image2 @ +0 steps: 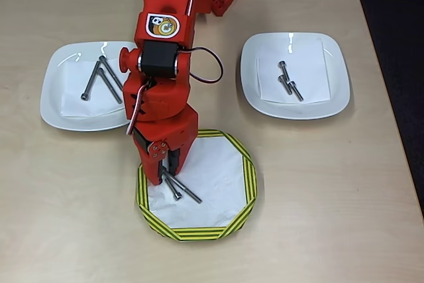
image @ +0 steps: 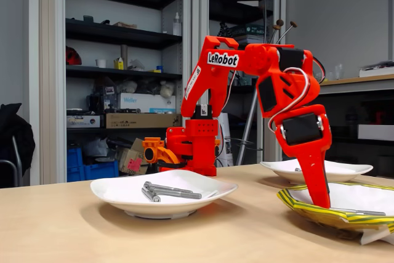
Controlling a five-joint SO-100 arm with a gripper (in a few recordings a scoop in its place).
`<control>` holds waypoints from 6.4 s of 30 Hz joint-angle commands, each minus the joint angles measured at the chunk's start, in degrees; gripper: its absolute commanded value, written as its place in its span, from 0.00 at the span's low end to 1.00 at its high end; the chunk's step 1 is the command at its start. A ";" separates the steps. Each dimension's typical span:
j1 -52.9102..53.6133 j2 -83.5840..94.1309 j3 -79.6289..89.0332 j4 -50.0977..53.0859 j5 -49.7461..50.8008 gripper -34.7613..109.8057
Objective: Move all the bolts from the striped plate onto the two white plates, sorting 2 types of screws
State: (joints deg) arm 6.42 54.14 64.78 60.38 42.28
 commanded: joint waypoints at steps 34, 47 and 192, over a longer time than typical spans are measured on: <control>9.93 31.20 7.12 25.05 -1.67 0.24; 30.15 49.39 39.99 12.66 -6.06 0.24; -52.29 53.26 50.80 -5.62 78.84 0.24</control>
State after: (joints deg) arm -42.63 102.83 112.94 54.84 116.28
